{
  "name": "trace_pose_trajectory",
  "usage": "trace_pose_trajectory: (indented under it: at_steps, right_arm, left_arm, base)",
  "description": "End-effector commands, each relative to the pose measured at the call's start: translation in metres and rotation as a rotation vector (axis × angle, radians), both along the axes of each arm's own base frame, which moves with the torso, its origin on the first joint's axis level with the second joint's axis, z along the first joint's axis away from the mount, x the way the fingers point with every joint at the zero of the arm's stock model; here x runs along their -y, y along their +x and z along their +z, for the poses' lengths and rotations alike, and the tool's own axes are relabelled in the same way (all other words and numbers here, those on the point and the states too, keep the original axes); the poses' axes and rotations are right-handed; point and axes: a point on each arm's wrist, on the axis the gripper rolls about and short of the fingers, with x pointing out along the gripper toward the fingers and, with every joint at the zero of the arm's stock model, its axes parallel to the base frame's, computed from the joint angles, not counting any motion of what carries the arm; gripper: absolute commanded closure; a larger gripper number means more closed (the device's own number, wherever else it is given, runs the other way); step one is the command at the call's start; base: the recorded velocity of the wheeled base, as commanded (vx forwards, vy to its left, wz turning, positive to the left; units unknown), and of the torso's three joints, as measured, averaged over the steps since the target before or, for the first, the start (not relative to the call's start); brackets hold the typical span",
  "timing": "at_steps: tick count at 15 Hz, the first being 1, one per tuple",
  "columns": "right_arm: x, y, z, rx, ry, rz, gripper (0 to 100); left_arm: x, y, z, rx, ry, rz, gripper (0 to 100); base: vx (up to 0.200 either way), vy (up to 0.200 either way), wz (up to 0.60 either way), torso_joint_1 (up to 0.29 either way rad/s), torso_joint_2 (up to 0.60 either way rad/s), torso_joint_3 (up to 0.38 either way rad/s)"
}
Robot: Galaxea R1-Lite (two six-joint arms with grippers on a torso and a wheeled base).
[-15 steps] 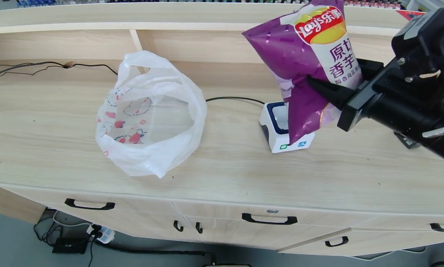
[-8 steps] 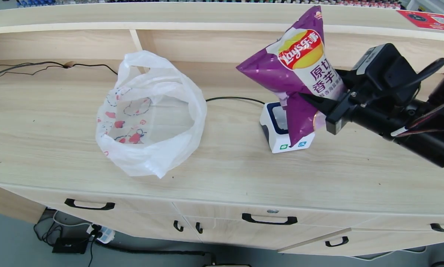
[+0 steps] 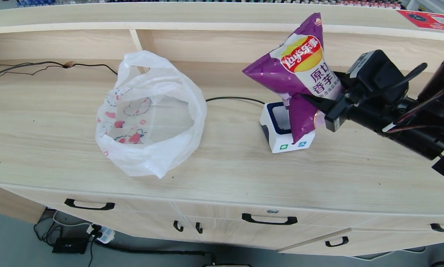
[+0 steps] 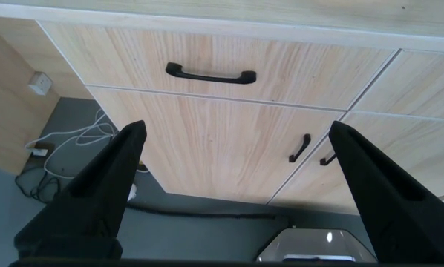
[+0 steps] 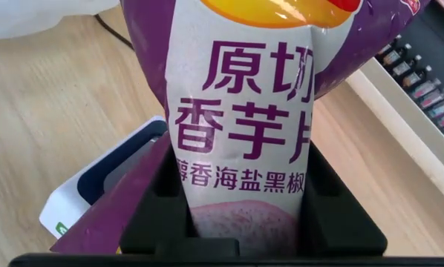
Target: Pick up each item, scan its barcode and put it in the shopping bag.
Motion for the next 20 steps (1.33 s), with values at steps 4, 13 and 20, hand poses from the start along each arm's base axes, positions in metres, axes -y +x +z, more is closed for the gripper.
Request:
trace_pose_trajectory:
  at_steps: [4,13,20]
  right_arm:
    - [-0.004,-0.013,0.012,-0.029,0.107,0.063,100]
    - [0.007,-0.061,0.039,-0.135,0.315,0.155,100]
    - [0.01,-0.063,0.047,-0.136,0.368,0.159,100]
  left_arm:
    - [0.0,0.0,0.0,-0.002,-0.004,-0.001,0]
    - [0.0,0.0,-0.001,-0.007,-0.006,0.001,0]
    - [0.0,0.0,-0.001,-0.007,-0.006,0.001,0]
  base:
    - [0.0,0.0,0.0,0.0,0.0,0.0]
    - [0.0,0.0,0.4,0.001,0.0,0.002]
    - [0.0,0.0,0.6,0.002,0.0,0.004]
